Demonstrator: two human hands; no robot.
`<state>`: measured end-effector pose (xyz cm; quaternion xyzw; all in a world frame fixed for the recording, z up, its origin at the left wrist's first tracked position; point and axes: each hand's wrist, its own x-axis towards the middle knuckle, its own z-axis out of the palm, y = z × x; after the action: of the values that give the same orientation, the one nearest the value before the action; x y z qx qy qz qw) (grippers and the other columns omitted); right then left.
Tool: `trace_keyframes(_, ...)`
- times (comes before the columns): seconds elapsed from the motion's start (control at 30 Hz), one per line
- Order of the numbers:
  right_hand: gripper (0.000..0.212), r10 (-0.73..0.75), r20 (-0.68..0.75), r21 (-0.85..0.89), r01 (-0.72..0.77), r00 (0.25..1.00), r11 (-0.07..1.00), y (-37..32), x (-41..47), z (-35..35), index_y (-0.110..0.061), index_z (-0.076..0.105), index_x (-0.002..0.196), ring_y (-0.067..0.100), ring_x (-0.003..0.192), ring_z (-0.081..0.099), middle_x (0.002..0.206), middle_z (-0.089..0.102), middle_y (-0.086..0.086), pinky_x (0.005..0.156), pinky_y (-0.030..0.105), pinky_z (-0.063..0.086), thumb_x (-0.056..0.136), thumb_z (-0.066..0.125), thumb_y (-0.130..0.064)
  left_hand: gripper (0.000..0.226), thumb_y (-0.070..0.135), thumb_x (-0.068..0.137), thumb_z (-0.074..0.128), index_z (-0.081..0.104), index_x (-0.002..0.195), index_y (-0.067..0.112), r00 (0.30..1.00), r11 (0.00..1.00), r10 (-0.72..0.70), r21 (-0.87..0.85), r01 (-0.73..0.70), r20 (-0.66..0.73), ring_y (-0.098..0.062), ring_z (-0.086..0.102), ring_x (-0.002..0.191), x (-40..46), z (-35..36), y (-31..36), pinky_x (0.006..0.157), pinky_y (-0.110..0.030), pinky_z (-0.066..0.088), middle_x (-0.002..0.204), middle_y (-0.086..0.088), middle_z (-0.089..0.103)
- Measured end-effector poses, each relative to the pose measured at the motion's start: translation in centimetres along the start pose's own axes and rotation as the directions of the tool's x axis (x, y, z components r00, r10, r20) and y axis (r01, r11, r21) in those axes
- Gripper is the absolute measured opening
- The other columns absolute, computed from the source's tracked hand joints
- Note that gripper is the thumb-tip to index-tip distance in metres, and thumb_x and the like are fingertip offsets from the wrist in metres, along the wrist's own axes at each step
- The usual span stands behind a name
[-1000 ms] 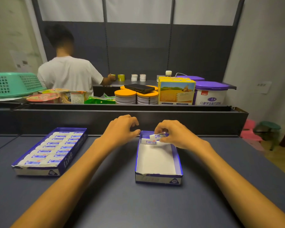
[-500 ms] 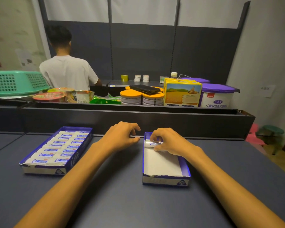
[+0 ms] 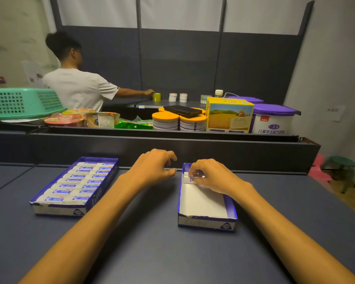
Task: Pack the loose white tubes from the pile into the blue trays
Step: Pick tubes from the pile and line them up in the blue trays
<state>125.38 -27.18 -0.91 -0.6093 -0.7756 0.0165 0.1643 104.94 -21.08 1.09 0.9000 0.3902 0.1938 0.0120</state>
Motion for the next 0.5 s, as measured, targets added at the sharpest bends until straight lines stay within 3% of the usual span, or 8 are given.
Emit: trace_keyframes(0.5,0.025,0.196,-0.204,0.148,-0.168,0.959,0.975,-1.5,-2.3,-4.1,-0.022,0.063,0.114,0.01,0.094,0.06,0.109,0.064,-0.002,0.082,0.026,0.055,0.09,0.066,-0.026,0.044,0.045,0.089,0.059,0.054,0.129,0.025,1.0,0.997,0.002,0.071,-0.002,0.004,-0.013,0.055,0.107,-2.2,-1.9,-1.9,0.086,-0.031,0.049,0.12,0.002,0.059)
